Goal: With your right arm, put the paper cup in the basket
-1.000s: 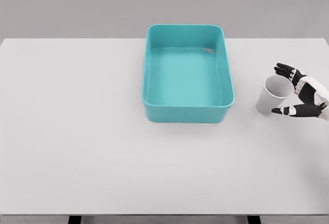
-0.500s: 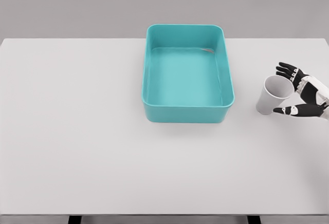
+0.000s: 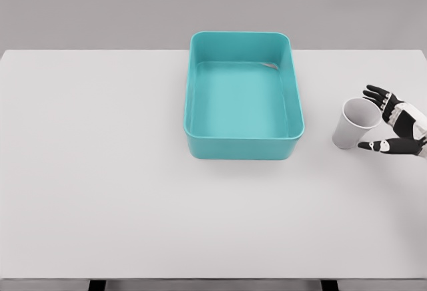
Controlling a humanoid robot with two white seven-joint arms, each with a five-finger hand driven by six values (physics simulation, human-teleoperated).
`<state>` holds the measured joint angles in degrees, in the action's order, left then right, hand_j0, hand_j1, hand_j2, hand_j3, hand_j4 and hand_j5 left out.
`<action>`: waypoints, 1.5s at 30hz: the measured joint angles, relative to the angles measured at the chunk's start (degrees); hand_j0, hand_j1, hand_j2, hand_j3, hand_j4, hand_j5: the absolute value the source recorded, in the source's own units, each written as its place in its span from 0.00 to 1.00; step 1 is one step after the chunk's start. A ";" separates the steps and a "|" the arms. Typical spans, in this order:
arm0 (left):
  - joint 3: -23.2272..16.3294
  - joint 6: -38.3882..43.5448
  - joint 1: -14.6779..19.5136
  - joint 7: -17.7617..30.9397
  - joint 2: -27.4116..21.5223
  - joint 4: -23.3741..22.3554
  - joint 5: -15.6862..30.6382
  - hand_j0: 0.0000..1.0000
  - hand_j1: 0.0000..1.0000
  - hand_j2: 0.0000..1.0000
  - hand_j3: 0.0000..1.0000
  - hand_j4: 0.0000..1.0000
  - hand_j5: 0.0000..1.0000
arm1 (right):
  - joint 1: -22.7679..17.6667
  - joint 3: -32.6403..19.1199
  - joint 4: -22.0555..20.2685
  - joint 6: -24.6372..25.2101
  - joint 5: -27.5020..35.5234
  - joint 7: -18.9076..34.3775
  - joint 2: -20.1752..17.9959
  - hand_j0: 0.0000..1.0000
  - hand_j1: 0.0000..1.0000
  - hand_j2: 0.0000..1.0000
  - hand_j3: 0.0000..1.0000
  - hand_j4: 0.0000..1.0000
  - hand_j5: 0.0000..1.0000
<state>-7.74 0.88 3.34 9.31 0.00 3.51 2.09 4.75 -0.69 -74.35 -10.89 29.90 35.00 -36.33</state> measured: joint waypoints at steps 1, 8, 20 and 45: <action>0.00 0.00 0.00 0.00 0.00 0.00 0.00 1.00 1.00 1.00 1.00 1.00 1.00 | 0.00 0.00 0.11 -0.01 0.08 0.00 0.03 1.00 1.00 1.00 1.00 1.00 1.00; 0.00 0.00 0.00 0.00 0.00 0.00 0.00 1.00 1.00 1.00 1.00 1.00 1.00 | 0.17 0.02 1.06 0.12 0.52 0.00 1.17 1.00 1.00 1.00 1.00 1.00 1.00; 0.00 0.00 0.00 0.00 0.00 0.00 0.00 1.00 1.00 1.00 1.00 1.00 1.00 | 0.70 0.07 2.47 0.13 0.60 0.00 3.63 1.00 1.00 1.00 1.00 1.00 1.00; 0.00 0.00 0.00 0.00 0.00 0.00 0.00 1.00 1.00 1.00 1.00 1.00 1.00 | 0.97 0.57 2.18 0.34 0.48 -0.05 4.88 0.78 0.78 0.78 0.78 0.78 0.78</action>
<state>-7.74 0.88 3.34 9.31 0.00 3.51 2.09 5.71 -0.13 -72.17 -10.55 30.38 34.95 -31.45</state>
